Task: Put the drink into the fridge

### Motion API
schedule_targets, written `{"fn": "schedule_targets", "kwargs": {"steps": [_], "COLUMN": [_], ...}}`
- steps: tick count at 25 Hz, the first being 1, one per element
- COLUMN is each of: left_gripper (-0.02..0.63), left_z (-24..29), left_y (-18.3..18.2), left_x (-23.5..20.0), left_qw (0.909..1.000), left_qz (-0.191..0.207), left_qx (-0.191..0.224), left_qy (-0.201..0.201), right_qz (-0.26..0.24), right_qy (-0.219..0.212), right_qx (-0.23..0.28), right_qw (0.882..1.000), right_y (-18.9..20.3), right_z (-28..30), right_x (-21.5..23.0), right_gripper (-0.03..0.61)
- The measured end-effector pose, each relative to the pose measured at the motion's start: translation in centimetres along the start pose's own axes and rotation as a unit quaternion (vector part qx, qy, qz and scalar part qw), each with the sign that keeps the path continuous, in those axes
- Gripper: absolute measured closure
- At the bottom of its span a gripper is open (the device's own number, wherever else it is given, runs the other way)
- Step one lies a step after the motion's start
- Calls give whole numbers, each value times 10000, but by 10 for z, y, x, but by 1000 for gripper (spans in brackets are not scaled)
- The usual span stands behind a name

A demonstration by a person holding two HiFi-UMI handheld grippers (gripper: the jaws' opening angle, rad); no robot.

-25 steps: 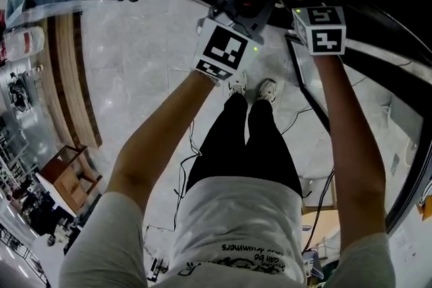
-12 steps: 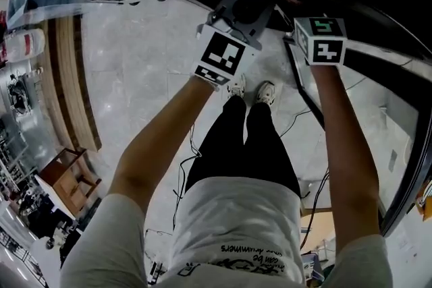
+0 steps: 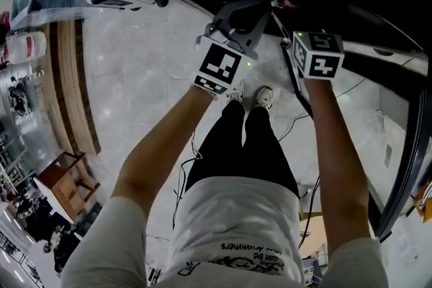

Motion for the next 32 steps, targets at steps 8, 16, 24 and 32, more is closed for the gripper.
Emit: {"fn": "schedule_targets", "kwargs": {"steps": [8,16,24,32], "left_gripper": [592,592,592,592], "left_z": [-12,-22,-45,-62], "left_y": [-15,-35,-67,-106], "left_x": [0,0,7,26], "left_qw": [9999,9999,9997,9988], "left_qz": [-110,-9,-129,-256], "left_qx": [43,102,213,399], "left_qy": [-108,-82,-44,77], "right_qz": [59,-190,-475,-656], "right_qy": [0,-113,-212,-335], "right_qx": [104,403,636,921], "right_qw": [9999,9989,9966,9930], "right_y": [-9,-31,-58,-97], "right_z": [-23,-49,-88,-127], "right_x": [-9,-18,-38,-58], "right_gripper": [193,342,420,475]}}
Point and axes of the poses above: the fingertips, and each gripper's own axes: z forward along the fingers, x to its right, y out of its underside, the point moved 1 cm from there along -z, backward along the fingers, and after that the axes turned 4 degrees about x, right-handed, at the moved point
